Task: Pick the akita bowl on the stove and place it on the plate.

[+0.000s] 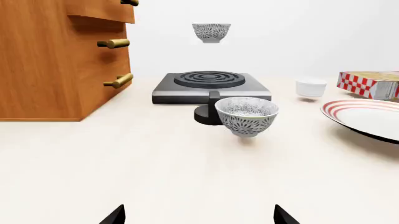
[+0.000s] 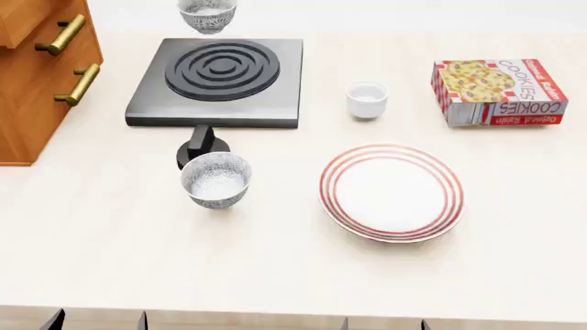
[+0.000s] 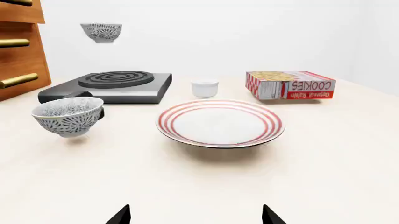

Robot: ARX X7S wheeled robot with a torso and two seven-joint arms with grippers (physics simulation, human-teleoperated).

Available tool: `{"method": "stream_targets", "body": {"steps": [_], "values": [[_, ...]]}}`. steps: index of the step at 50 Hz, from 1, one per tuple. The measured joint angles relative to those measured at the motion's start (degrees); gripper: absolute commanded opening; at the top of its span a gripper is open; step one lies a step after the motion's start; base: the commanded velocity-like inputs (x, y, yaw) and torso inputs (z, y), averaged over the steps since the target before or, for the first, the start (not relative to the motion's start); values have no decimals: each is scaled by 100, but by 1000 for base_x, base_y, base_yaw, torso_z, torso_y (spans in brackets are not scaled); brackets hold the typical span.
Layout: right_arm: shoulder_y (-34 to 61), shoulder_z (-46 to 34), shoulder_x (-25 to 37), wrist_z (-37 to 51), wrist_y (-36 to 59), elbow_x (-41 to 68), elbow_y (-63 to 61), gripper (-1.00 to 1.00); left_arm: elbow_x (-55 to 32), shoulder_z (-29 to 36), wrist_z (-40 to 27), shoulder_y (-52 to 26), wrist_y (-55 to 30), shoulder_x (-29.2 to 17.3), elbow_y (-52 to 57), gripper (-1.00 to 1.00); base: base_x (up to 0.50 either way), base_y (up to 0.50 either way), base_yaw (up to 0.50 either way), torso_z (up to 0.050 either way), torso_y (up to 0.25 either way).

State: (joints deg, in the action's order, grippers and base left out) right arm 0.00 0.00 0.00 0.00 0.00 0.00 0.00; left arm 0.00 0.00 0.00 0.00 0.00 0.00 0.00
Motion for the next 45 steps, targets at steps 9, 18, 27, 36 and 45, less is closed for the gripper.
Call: {"method": "stream_targets", "body": {"steps": [9,18,27,36,45], "values": [[5,-116,96,108,80,118,-25,100,-56,113,-134,-27,62,-99,-85,100,0,0,0,0,0],[13,-249,207,233,107,245,-19,100,-91,257,-299,-53,150,-214,-193,100,0,0,0,0,0],[7,-364,301,341,132,348,-43,100,-134,371,-437,-67,196,-308,-245,100,0,0,0,0,0],[50,-534,410,365,201,388,-126,100,-202,459,-534,-67,197,-384,-246,100,0,0,0,0,0],[585,-870,485,422,1167,136,-952,100,-262,535,-611,-74,252,-444,-299,100,0,0,0,0,0]]}}
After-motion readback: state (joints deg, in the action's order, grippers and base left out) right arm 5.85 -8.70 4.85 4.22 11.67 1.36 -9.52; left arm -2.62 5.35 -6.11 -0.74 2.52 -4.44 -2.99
